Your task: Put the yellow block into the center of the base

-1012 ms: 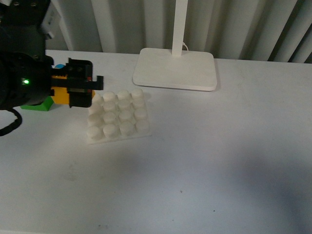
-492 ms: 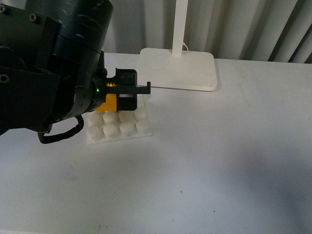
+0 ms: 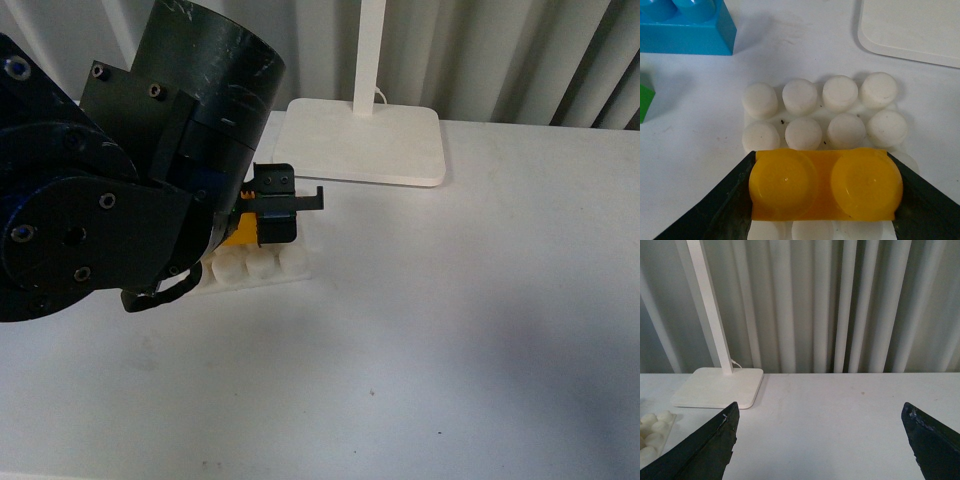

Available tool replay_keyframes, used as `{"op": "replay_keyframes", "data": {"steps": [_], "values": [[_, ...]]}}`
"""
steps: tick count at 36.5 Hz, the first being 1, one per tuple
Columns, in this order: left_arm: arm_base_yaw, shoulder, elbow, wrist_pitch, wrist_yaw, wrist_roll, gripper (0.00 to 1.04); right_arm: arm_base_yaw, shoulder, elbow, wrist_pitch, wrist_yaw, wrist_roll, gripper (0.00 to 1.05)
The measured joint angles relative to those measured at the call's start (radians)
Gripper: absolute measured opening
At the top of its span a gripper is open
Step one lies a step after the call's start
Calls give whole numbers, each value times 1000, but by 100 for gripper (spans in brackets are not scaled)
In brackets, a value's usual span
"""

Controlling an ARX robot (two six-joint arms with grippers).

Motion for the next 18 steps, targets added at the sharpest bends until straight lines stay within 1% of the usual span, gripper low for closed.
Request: {"op": "replay_keyframes", "data": {"steps": [18], "values": [[-21, 37, 27, -6, -26, -35, 66, 0, 0, 0, 0, 0, 0, 95]]}}
